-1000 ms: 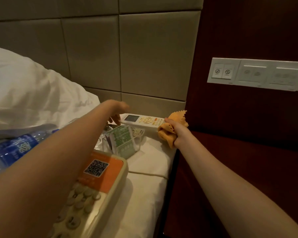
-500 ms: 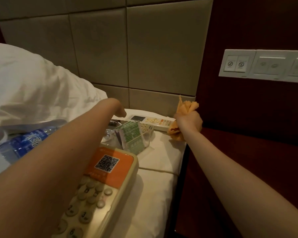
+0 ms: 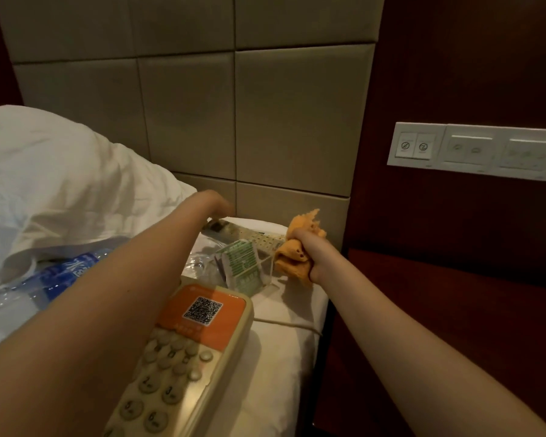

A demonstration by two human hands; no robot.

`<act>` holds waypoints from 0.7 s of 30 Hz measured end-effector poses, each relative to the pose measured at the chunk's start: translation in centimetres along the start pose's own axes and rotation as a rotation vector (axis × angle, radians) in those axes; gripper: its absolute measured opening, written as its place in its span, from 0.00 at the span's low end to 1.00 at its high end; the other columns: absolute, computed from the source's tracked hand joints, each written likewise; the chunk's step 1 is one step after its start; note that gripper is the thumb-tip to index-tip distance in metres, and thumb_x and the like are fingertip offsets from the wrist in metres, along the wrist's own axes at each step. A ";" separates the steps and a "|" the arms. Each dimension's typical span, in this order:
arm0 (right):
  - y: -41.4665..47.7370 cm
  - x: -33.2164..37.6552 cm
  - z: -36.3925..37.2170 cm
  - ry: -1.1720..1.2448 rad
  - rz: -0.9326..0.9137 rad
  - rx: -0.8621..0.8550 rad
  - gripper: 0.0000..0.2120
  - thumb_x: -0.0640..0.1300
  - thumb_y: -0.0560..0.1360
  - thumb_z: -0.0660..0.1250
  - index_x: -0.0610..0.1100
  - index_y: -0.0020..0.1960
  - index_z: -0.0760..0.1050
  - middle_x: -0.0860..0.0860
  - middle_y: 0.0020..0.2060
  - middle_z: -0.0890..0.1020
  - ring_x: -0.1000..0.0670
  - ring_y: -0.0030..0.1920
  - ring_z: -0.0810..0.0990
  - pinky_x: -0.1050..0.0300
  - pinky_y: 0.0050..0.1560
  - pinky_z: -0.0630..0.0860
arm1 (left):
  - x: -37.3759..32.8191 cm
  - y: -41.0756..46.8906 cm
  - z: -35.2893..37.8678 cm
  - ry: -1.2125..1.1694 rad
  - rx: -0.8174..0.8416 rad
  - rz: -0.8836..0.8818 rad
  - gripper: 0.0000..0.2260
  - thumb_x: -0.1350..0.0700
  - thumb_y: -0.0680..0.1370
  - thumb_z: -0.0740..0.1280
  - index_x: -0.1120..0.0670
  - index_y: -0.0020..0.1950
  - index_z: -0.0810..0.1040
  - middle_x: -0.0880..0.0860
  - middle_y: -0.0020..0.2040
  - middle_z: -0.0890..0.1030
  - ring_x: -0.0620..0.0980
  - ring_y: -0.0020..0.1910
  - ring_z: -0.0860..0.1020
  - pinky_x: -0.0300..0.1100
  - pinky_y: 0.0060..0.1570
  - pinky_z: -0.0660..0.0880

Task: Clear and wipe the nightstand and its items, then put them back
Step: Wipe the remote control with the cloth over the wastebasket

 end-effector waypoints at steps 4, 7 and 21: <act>-2.1 2.6 -2.0 0.034 -0.046 -0.071 0.21 0.41 0.70 0.68 0.40 0.62 0.69 0.43 0.44 0.79 0.47 0.37 0.78 0.55 0.38 0.77 | -1.1 -0.8 -2.5 -0.234 -0.093 0.043 0.15 0.55 0.80 0.59 0.65 0.61 0.72 0.61 0.51 0.73 0.57 0.48 0.74 0.48 0.50 0.75; -4.2 4.0 -3.7 0.035 -0.069 -0.101 0.15 0.38 0.74 0.66 0.40 0.60 0.68 0.45 0.38 0.77 0.49 0.34 0.76 0.54 0.39 0.76 | -2.8 -2.5 -3.9 -0.383 -0.141 0.087 0.11 0.55 0.79 0.60 0.62 0.55 0.72 0.60 0.52 0.76 0.56 0.48 0.75 0.48 0.45 0.75; -16.7 3.8 -12.4 0.049 -0.063 -0.242 0.23 0.40 0.76 0.64 0.39 0.67 0.62 0.39 0.57 0.76 0.41 0.52 0.78 0.41 0.59 0.74 | -12.0 -16.2 -1.1 -0.986 0.050 0.384 0.18 0.63 0.74 0.67 0.57 0.63 0.73 0.57 0.56 0.75 0.51 0.52 0.76 0.40 0.42 0.79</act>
Point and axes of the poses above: each hand's wrist, its own y-axis towards the middle knuckle, its own z-axis out of the palm, x = y × z, the point moved 10 cm from there along y, towards the middle knuckle
